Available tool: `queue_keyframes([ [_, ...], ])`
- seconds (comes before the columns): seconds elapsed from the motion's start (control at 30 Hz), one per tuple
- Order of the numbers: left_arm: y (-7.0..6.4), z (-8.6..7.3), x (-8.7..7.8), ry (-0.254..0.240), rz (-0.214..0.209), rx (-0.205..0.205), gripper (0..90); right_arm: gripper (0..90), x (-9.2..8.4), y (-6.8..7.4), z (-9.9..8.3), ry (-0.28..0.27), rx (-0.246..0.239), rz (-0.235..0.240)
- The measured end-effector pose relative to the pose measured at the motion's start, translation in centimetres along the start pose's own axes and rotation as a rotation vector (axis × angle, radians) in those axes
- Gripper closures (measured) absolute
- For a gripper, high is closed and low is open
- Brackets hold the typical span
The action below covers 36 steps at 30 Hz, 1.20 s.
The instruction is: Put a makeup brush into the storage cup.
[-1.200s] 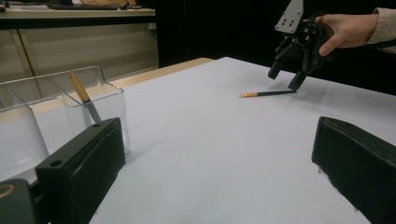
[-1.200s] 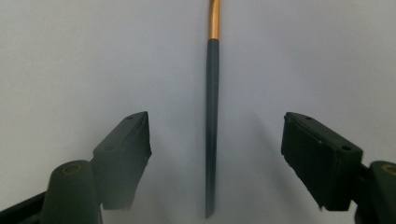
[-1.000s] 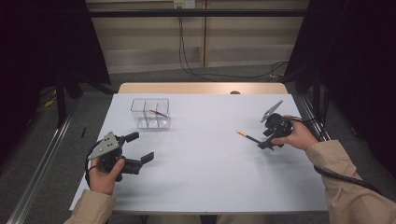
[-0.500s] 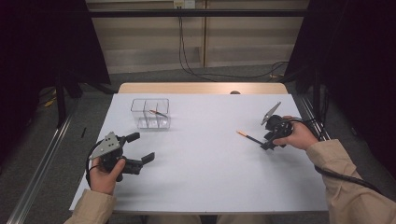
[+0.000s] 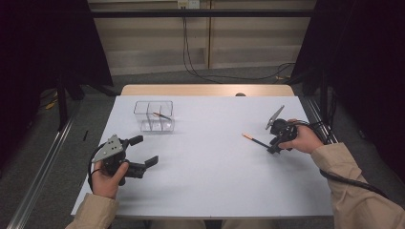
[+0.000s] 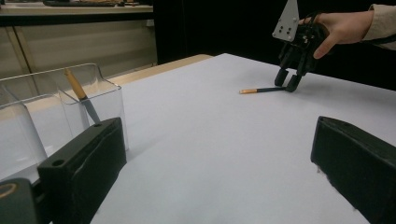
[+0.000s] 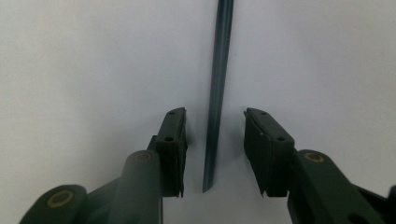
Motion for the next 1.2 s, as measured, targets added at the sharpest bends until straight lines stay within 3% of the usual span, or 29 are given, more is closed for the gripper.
queue_keyframes([
  [0.17, 0.01, 0.08, -0.05, 0.0, 0.004, 0.005, 3.2, 71.5, -0.01, 0.48, 0.37, 0.023, -0.03, 0.002],
  [0.27, -0.06, 0.05, 0.04, 0.001, 0.0, 0.003, 3.2, 74.4, -0.06, 0.59, 0.46, 0.037, -0.01, 0.006],
  [0.37, -0.07, 0.04, 0.05, 0.002, -0.002, 0.003, 3.2, 84.8, 0.01, 0.5, 0.43, 0.028, -0.008, 0.018],
  [0.53, -0.05, 0.06, 0.0, 0.0, 0.0, 0.007, 3.5, 84.9, -0.01, 0.66, 0.5, 0.037, -0.001, 0.008],
  [0.63, -0.04, 0.09, -0.02, 0.004, 0.0, 0.012, 3.8, 85.0, -0.02, 0.68, 0.54, 0.037, -0.022, 0.001],
  [1.07, 0.05, -0.02, 0.09, 0.009, -0.003, 0.004, 3.8, 85.0, -0.21, 0.65, 0.12, -0.017, 0.014, -0.021],
  [1.2, 0.1, -0.06, 0.01, 0.007, 0.0, 0.001, 3.8, 85.0, -0.17, 0.49, 0.04, -0.042, 0.027, -0.007],
])
Point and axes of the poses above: each handheld gripper's, and its own axes: x roughly forward along the jaws, z roughly out of its top, y roughly to its left, the point moved 2 cm from there along x, roughly forward along the jaws, and after that the axes turned 9 degrees about -z, right-handed, at the moved point
